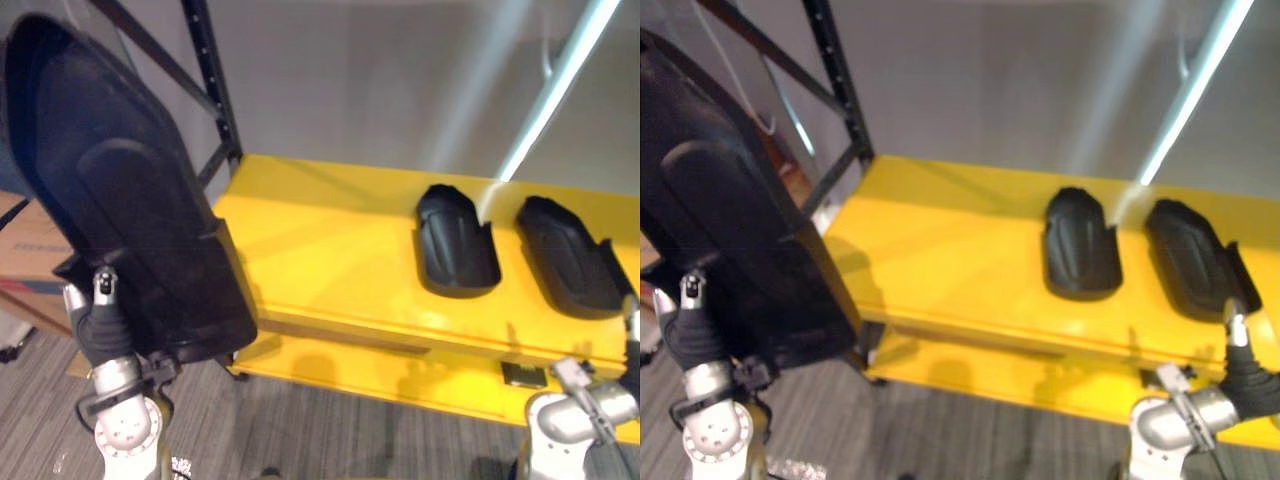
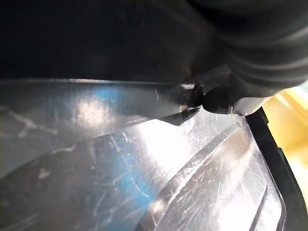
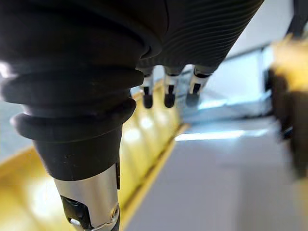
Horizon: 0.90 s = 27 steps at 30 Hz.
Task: Walk over and take plastic housings, then place them on the shelf
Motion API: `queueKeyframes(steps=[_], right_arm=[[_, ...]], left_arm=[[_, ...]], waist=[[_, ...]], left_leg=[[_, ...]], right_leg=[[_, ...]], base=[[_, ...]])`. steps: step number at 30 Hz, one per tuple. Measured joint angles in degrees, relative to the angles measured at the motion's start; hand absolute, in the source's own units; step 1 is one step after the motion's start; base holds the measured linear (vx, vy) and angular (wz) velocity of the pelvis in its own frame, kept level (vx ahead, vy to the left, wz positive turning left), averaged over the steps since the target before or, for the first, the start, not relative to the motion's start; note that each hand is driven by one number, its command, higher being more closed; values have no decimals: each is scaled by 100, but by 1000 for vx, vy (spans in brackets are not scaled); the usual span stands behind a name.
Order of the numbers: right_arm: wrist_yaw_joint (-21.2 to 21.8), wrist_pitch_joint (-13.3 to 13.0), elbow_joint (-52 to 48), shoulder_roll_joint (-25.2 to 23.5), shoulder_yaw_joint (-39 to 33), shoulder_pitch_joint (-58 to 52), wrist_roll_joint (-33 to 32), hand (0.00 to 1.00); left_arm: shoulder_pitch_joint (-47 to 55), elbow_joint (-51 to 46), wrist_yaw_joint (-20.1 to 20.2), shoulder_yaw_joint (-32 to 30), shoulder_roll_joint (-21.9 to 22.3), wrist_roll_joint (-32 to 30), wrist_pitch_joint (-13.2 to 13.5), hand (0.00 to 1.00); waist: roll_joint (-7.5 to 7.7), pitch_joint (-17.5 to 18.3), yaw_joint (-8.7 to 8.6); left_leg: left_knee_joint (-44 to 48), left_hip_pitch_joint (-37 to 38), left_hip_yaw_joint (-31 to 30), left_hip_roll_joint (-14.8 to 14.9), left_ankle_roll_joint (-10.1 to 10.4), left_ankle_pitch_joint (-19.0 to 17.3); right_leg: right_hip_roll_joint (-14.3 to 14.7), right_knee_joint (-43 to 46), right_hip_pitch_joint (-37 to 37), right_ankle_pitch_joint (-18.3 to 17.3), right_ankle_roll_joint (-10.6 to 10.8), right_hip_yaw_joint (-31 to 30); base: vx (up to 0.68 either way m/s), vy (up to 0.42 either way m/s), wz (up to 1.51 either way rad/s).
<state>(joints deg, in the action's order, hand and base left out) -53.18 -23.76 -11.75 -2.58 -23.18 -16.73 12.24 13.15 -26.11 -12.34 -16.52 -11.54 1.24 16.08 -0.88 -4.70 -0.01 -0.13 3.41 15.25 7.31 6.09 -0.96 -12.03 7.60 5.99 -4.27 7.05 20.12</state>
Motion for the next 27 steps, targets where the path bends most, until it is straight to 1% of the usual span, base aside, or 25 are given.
queueKeyframes(steps=[1, 2, 4, 5, 6, 7, 8, 9, 11, 12, 13, 14, 15, 17, 18, 19, 20, 21, 22, 23, 24, 25, 26, 27], right_arm=[[3, 38, 362, -68, -5, -123, -13, 0], [-3, 83, 571, -94, -19, -189, -42, 0], [-43, 188, 1466, -161, -142, -336, -422, 0], [-45, 226, 1692, -177, -201, -339, -520, 0], [64, 264, 2099, -192, -316, -408, -858, 0], [214, 319, 2539, -202, -451, -455, -1276, 0], [284, 362, 2784, -210, -503, -470, -1448, 0], [681, 590, 3299, -280, -619, -551, -1919, 0], [1055, 867, 3825, -325, -641, -673, -2290, 0], [1160, 947, 3976, -332, -638, -698, -2356, 0], [1470, 1198, 4247, -338, -626, -740, -2522, 0], [1726, 1386, 4568, -332, -595, -731, -2578, 0], [1850, 1439, 4724, -328, -567, -715, -2624, 0], [2536, 1669, 5229, -295, -462, -648, -2725, 0], [2660, 1687, 5341, -286, -400, -631, -2719, 0], [2917, 1719, 5534, -275, -257, -605, -2721, 0], [3150, 1793, 5697, -261, -112, -560, -2724, 0], [3282, 1803, 5756, -251, -61, -537, -2747, 0], [3467, 1800, 5835, -181, 103, -532, -2708, 0], [3601, 1800, 5933, -128, 265, -534, -2659, 0], [3663, 1802, 5985, -102, 324, -533, -2618, 0], [3815, 1801, 6042, -34, 463, -526, -2599, 0], [3907, 1799, 6070, 51, 607, -513, -2597, 0], [3953, 1800, 6087, 89, 680, -507, -2599, 0]], left_arm=[[-107, -3, 141, -36, -301, 8, -49, 100], [-186, -3, 208, -39, -464, 27, -92, 100], [-639, -2, 411, -35, -1077, 119, -276, 100], [-744, -3, 452, -36, -1188, 139, -299, 100], [-933, -9, 548, -32, -1342, 359, -361, 100], [-1146, -23, 673, -18, -1377, 629, -424, 100], [-1232, -39, 721, -11, -1378, 748, -435, 100], [-1375, -145, 844, 35, -1362, 918, -578, 100], [-1441, -225, 1017, 280, -1254, 961, -803, 100], [-1440, -224, 1080, 385, -1209, 960, -889, 100], [-1450, -190, 1199, 616, -1131, 943, -1141, 100], [-1531, -46, 1349, 847, -1017, 905, -1421, 100], [-1592, 85, 1380, 973, -967, 876, -1546, 100], [-1959, 961, 1358, 1366, -723, 545, -2133, 100], [-2042, 1242, 1336, 1412, -656, 475, -2272, 100], [-2235, 1839, 1246, 1503, -554, 410, -2552, 100], [-2400, 2378, 1131, 1564, -494, 272, -2769, 100], [-2478, 2627, 1074, 1586, -472, 207, -2840, 100], [-2681, 3110, 935, 1670, -450, 210, -2966, 100], [-2893, 3545, 783, 1753, -406, 213, -3084, 100], [-2979, 3724, 715, 1777, -382, 208, -3122, 100], [-3173, 4068, 541, 1821, -368, 65, -3132, 100], [-3393, 4376, 373, 1834, -372, -16, -3163, 100], [-3498, 4522, 291, 1833, -374, -13, -3173, 100]], waist=[[-36, 12, -33], [-50, 23, -58], [-97, 55, -98], [-112, 65, -97], [-153, 98, -111], [-191, 124, -129], [-186, 131, -131], [-191, 173, -128], [-163, 240, -115], [-167, 272, -112], [-163, 316, -107], [-150, 355, -102], [-150, 375, -96], [-143, 409, -88], [-139, 413, -88], [-111, 414, -105], [-80, 410, -120], [-42, 393, -159], [41, 364, -243], [103, 359, -250], [136, 381, -263], [173, 415, -285], [172, 412, -318], [170, 411, -364]], left_leg=[[-44, 60, 120, 1, 2, -2], [-54, 48, 148, 0, 8, -8], [-51, 58, 461, 5, -32, -147], [-28, 59, 529, 6, -35, -177], [-21, 70, 699, 8, -5, -207], [-17, 77, 771, 6, -5, -207], [-16, 79, 793, 6, -5, -207], [-15, 95, 916, 33, -5, -206], [-24, 96, 948, 43, -19, -191], [-26, 103, 950, 42, -21, -180], [-44, 132, 957, 40, 0, -166], [-79, 159, 968, 33, 46, -125], [-104, 163, 964, 29, 44, -107], [-321, 245, 977, 0, 52, -2], [-398, 286, 1001, -8, 57, 34], [-477, 340, 1031, -23, 61, 65], [-478, 350, 1045, -25, 61, 64], [-478, 347, 1044, -26, 61, 64], [-478, 343, 1050, -31, 61, 66], [-478, 319, 1052, -31, 66, 72], [-478, 292, 1068, -31, 74, 79], [-476, 239, 1119, -34, 87, 119], [-452, 249, 1199, -27, 84, 152], [-449, 249, 1221, -31, 72, 177]], right_leg=[[-1, -16, 2, -9, 4, -7], [-4, -24, 3, -18, 10, -11], [-45, -61, -5, -58, 36, -26], [-55, -80, -7, -58, 36, -33], [-84, -124, -6, -51, 47, -36], [-105, -124, -5, -38, 66, -41], [-109, -124, -6, -34, 68, -41], [-110, -125, -4, -33, 70, -42], [-105, -124, -1, -28, 71, -33], [-105, -124, 3, -27, 72, -33], [-101, -124, 16, -22, 74, -36], [-98, -123, 23, -12, 74, -45], [-96, -123, 22, -2, 70, -44], [-90, -124, 13, 53, 88, -55], [-81, -124, 8, 61, 87, -73], [-79, -124, 6, 64, 91, -133], [-78, -125, 4, 64, 92, -145], [-79, -125, 1, 65, 92, -150], [-82, -125, -7, 67, 94, -160], [-78, -125, -37, 76, 91, -173], [-76, -124, -79, 81, 90, -192], [-72, -125, -176, 100, 88, -287], [-56, -149, -215, 151, 60, -335], [-55, -170, -213, 175, 44, -335]], base=[[-54, 7, -23], [-88, 7, -21], [-94, 11, -16], [-79, 15, -23], [-56, 27, -15], [-41, 34, -8], [-10, 36, 0], [6, 16, 3], [30, 6, 4], [53, 8, 0], [53, 14, -2], [47, 16, 0], [34, 21, 5], [21, 29, 4], [9, 38, -9], [6, 34, -13], [6, 27, -8], [8, 13, -5], [0, 0, 0], [0, 0, 0], [19, 19, -10], [58, 29, -20], [71, 26, -18], [77, 14, -11]])
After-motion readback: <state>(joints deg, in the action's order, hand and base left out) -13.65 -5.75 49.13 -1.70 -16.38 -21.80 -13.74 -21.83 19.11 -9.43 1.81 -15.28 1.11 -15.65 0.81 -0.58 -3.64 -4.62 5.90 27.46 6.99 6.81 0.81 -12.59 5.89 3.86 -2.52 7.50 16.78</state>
